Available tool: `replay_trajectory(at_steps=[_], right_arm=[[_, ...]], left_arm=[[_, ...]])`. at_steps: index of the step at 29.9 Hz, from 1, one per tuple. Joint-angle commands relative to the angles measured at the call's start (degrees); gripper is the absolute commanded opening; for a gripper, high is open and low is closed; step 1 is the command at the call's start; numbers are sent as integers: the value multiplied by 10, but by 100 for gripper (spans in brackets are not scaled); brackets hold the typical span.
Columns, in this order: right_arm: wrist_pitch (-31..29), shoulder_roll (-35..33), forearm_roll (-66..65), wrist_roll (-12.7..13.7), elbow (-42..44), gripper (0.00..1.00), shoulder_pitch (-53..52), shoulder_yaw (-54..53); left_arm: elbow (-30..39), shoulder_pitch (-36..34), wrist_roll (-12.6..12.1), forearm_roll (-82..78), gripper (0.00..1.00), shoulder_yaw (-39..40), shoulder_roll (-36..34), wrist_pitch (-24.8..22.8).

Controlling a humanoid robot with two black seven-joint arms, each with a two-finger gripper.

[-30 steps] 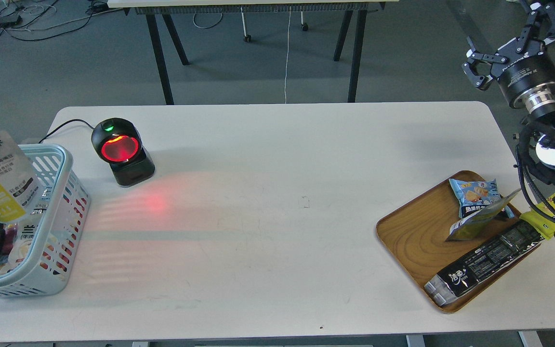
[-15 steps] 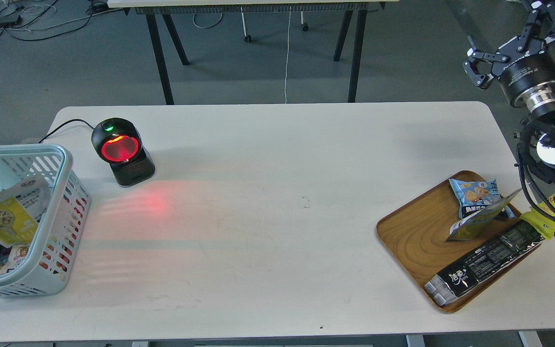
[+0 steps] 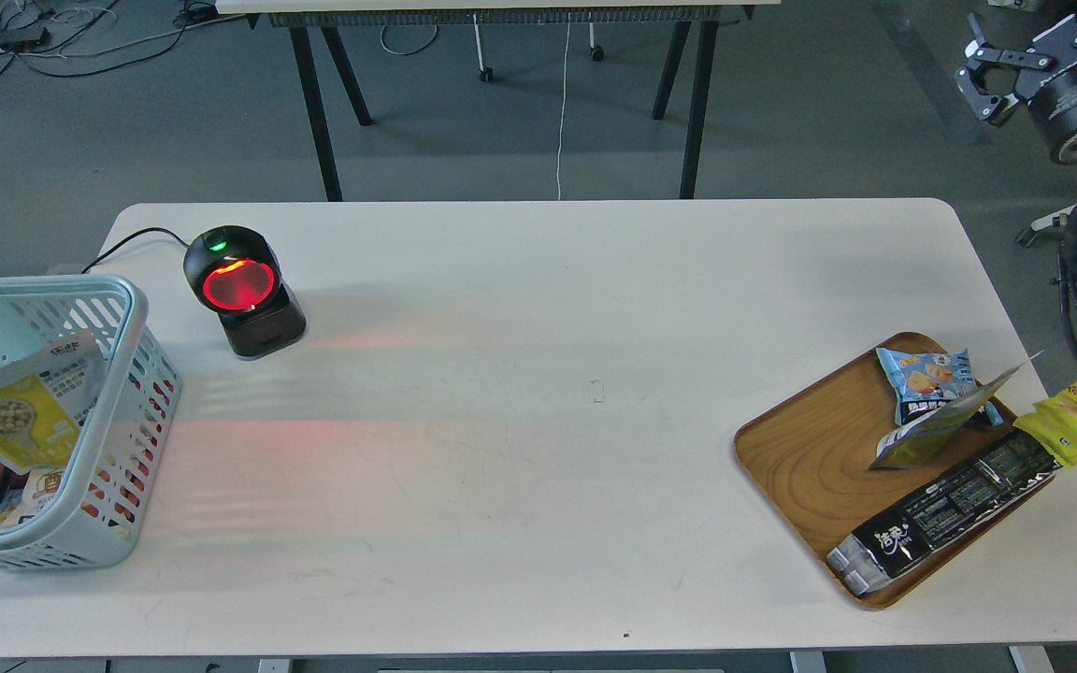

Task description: Scan snack and place in basket

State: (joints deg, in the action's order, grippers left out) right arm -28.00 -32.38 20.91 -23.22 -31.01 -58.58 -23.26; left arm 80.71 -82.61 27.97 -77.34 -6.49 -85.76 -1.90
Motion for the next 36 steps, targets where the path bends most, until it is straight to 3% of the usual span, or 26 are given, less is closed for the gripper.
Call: replay_trajectory(at_steps=[1,4,8,13,21,26,30,36], right_arm=[[0,2,1,1,19,99,-2,-16],[0,6,1,12,30,99,0,-49],[0,8,4,67,32,98,0,-97],[0,13,4,99,32,99,4,-144],[0,49,10,102,62,99,7,-149],[0,68,21,116,76,99,11,-165],[0,86,45,127,80,99,24,-190],[0,94,44,123,89,99,28,-187]], left_arm=[[-57,-4,0,152,72,10,109,-2],[-99,-5,0,250,75,23,183,-8],[-169,-5,0,369,75,23,286,-24],[-278,-4,0,509,75,23,418,-56],[-438,6,0,813,79,24,545,-179],[-499,52,-5,950,90,32,600,-202],[-524,99,-59,1039,93,110,645,-204],[-525,175,-58,1060,98,263,676,-231]])
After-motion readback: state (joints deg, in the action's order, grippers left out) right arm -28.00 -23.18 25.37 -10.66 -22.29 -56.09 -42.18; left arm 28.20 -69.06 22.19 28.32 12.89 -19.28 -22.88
